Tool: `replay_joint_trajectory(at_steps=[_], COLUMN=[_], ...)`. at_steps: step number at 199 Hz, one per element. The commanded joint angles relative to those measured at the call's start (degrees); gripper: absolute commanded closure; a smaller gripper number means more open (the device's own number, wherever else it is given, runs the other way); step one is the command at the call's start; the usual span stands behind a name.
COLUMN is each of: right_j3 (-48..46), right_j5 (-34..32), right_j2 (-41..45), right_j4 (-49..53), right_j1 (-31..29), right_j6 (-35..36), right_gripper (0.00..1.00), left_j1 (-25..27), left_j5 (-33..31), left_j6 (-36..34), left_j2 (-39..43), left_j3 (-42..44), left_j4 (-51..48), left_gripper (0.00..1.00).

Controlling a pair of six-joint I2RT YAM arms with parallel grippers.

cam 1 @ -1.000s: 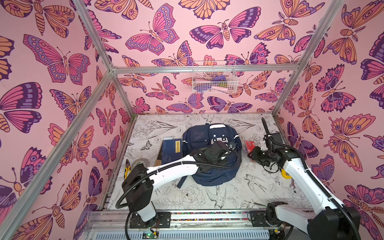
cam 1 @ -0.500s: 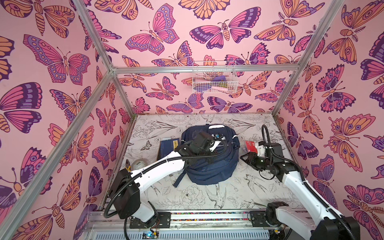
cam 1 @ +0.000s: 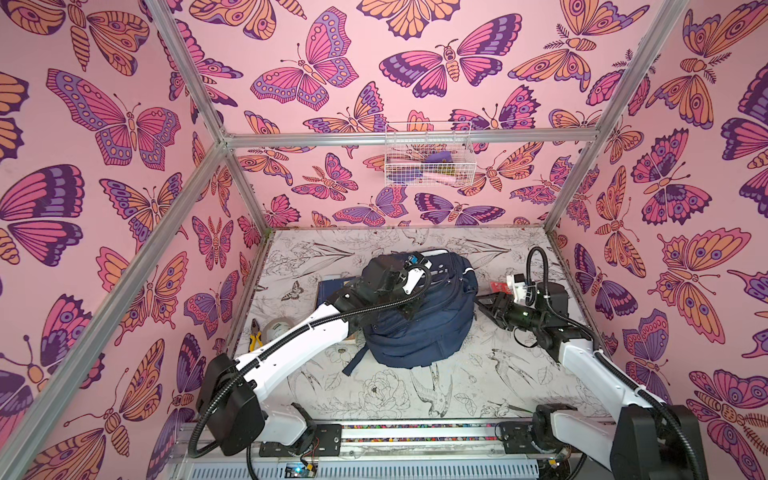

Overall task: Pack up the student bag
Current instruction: 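Pinch the backpack zipper pull with the right gripper while the left gripper holds the bag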

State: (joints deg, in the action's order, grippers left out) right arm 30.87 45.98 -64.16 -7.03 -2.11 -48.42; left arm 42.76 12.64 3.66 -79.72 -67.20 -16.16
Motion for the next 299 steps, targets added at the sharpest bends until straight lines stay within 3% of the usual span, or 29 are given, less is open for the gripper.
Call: replay_joint_trajectory(at_steps=[1, 94, 204, 256, 299], right_j3=[-0.1, -1.3, -2.3, -2.1, -2.1], right_j5=[3.9, 7.1, 7.5, 6.9, 6.5], right_j2=[-1.2, -4.0, 0.3, 0.2, -0.4], right_j4=[-6.1, -3.4, -2.9, -1.5, -1.5], right_j1=[0.3, 0.0, -1.4, -3.8, -4.5], right_j6=[-1.4, 0.7, 0.3, 1.7, 2.4], right_gripper=[0.41, 0.42, 0.43, 0.49, 0.60], left_j1=[-0.7, -2.4, -3.6, -3.7, -4.1], left_j5=[1.4, -0.4, 0.6, 0.4, 0.2], left_j6=[3.5, 7.9, 8.3, 8.3, 8.9], left_j2=[2.6, 1.7, 0.5, 0.0, -0.1], left_j3=[0.5, 0.0, 0.0, -0.5, -0.2], left_j4=[6.1, 7.7, 7.6, 7.9, 8.6], left_gripper=[1.00, 1.00, 1.00, 1.00, 1.00])
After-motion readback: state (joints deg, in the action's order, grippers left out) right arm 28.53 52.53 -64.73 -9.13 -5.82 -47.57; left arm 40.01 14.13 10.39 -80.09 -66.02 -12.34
